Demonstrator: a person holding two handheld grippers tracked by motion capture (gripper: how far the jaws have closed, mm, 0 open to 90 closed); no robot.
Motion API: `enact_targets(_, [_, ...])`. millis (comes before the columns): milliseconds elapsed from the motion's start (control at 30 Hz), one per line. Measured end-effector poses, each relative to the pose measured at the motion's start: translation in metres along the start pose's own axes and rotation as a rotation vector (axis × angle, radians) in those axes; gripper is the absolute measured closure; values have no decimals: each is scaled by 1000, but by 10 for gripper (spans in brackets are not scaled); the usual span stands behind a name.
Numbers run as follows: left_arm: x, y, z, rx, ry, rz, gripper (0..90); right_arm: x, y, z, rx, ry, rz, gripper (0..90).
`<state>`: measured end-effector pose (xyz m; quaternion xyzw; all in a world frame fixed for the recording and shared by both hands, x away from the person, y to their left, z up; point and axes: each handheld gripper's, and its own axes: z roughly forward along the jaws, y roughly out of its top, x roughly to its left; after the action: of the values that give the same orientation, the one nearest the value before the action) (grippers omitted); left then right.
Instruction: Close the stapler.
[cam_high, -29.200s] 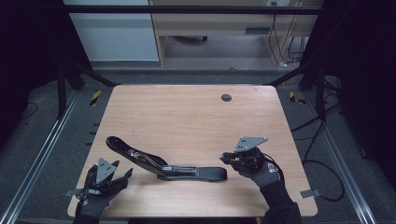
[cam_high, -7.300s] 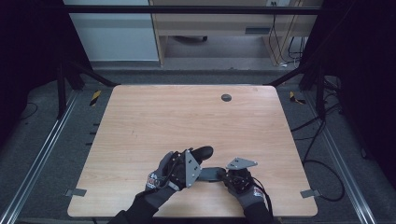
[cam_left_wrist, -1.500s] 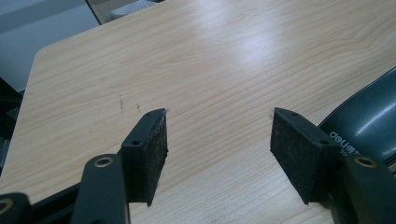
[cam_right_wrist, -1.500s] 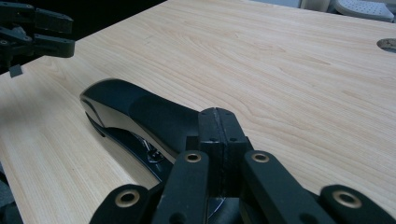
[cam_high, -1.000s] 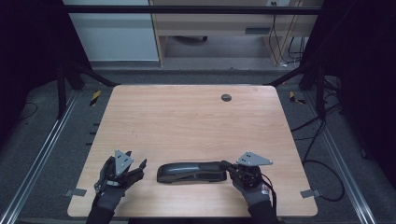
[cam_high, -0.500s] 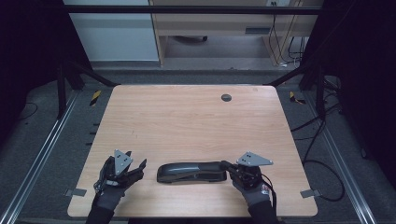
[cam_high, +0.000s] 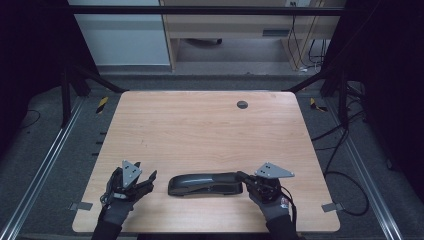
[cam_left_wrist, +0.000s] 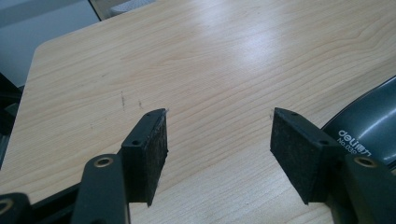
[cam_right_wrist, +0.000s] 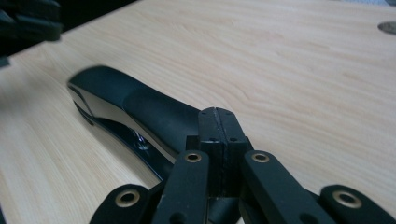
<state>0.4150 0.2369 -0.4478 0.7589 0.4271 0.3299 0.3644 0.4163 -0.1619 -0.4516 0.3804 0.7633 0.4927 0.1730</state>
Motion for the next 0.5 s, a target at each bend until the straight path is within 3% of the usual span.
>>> enact_targets(233, [0,-1,1,7,-18,-7,360,1,7,-5,-38,5,-13,880])
enact_targets(400, [1,-2,3,13,-19,-15,360,-3,9,-7,-25,-18,-13,822])
enact_targets(500, [3,-3,4,16,-25,-21,360,-10,9,-14,-53,-50,-1,757])
